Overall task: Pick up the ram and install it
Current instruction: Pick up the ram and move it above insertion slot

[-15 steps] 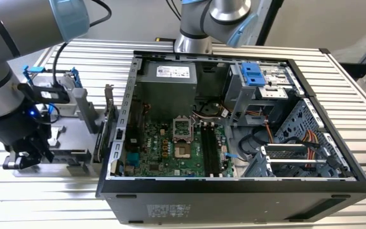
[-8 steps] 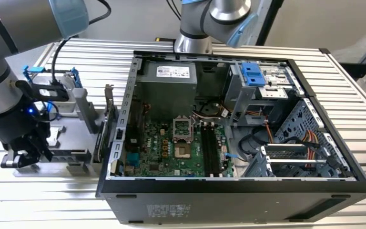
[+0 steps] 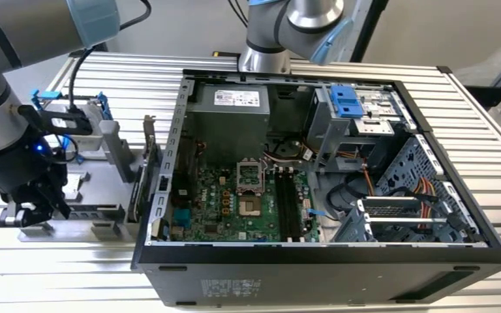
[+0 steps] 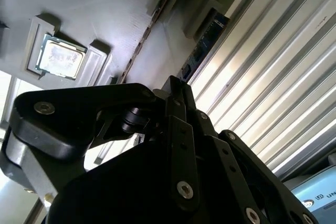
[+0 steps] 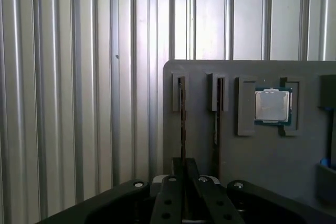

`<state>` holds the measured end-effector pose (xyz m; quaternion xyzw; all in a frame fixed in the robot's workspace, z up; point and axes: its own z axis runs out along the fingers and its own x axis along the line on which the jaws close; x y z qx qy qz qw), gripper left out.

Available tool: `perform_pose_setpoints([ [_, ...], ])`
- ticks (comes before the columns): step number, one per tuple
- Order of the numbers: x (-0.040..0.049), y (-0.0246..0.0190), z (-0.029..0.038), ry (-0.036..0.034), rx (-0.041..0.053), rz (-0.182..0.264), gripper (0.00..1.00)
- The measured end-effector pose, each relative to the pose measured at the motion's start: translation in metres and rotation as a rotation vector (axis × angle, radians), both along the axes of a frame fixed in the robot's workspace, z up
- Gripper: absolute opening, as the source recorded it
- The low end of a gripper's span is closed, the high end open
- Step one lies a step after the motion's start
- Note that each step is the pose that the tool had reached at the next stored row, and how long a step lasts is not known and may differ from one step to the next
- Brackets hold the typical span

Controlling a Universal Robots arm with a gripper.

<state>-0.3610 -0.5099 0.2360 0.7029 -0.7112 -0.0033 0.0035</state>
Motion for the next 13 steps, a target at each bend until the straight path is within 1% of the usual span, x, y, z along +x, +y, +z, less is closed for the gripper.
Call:
perform_pose_setpoints([
  [13,0.0,0.0,0.0108,0.0001,0.0,0.0,0.0],
])
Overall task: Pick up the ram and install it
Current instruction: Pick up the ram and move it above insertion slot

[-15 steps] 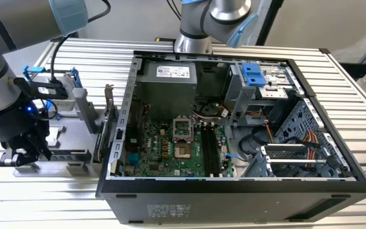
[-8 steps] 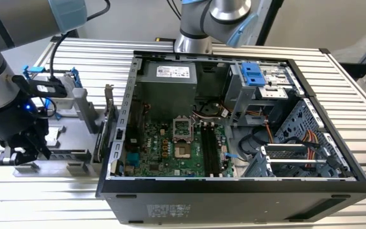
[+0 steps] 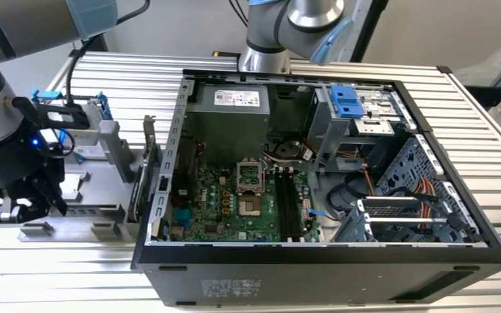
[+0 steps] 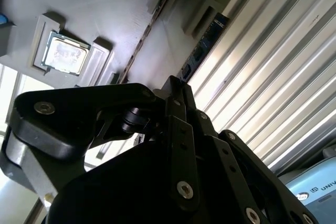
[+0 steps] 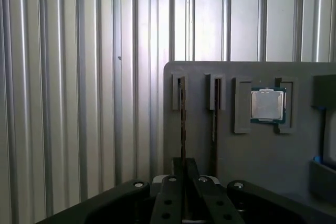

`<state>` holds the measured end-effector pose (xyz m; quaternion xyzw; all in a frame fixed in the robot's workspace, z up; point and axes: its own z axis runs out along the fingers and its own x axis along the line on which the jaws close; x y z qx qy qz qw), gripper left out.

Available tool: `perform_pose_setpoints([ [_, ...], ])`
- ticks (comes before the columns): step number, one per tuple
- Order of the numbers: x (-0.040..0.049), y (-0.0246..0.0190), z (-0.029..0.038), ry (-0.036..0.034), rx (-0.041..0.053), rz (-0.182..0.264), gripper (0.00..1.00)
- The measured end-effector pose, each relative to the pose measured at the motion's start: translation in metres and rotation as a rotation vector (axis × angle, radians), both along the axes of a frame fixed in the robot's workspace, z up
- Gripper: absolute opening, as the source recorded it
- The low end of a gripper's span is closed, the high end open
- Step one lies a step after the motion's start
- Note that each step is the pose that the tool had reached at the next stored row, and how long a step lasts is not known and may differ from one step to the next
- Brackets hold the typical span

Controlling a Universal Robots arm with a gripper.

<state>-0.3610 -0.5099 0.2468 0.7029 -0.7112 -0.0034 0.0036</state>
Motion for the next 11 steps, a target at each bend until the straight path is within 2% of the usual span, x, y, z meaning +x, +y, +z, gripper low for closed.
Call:
perform_pose_setpoints([
  [11,0.0001,-0.0001,0.0089,-0.0001,0.0001,0.0,0.0],
])
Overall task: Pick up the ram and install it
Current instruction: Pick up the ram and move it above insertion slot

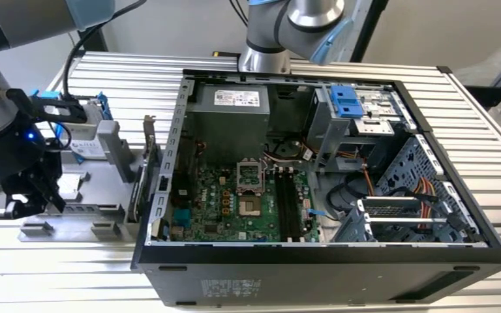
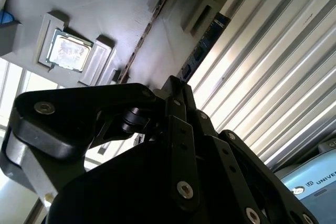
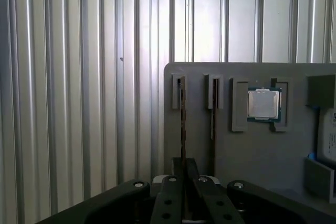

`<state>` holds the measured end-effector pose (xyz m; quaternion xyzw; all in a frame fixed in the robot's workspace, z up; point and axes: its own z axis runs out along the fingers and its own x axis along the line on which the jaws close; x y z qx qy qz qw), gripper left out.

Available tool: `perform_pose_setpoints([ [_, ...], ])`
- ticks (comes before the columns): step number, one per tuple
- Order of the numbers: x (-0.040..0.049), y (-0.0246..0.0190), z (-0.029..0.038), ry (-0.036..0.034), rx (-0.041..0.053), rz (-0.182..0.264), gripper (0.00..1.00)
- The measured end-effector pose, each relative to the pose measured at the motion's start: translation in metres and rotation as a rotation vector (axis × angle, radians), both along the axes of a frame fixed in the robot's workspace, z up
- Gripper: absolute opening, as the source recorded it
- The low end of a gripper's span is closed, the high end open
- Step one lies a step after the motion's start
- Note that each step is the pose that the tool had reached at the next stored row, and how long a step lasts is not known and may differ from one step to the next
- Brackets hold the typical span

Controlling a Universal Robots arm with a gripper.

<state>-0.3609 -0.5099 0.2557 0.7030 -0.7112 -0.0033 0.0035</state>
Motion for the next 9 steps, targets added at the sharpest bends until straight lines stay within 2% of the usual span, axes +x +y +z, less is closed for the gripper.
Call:
perform_pose_setpoints([
  [9,-0.0001,0.0001,0.0068,0.0001,-0.0001,0.0,0.0],
])
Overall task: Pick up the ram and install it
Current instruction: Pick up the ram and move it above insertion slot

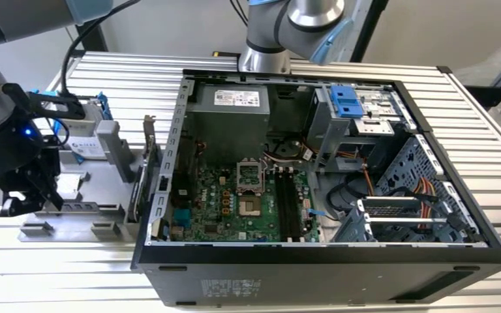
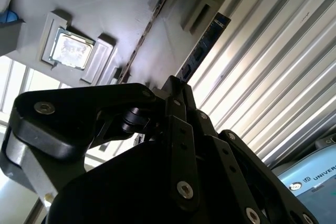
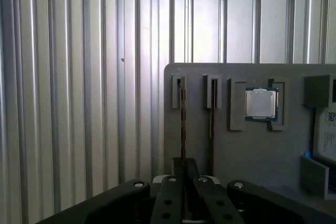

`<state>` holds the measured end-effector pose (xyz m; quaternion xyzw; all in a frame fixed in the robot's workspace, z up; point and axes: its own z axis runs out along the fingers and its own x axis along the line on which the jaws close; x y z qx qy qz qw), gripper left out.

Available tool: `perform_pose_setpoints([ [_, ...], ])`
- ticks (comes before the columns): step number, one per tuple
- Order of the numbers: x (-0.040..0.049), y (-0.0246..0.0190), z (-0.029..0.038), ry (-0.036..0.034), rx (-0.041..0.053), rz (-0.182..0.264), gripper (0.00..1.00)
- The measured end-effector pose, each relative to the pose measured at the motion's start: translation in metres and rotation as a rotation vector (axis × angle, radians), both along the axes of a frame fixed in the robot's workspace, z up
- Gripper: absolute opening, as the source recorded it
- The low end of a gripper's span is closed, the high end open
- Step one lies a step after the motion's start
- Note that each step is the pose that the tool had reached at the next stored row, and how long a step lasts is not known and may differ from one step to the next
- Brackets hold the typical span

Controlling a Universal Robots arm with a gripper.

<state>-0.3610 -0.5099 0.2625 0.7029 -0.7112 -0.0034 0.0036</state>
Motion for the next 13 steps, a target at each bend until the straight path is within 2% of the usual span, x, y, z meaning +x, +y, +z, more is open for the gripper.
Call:
perform_pose_setpoints([
  [13,0.0,0.0,0.0096,-0.0001,0.0001,0.0,0.0],
])
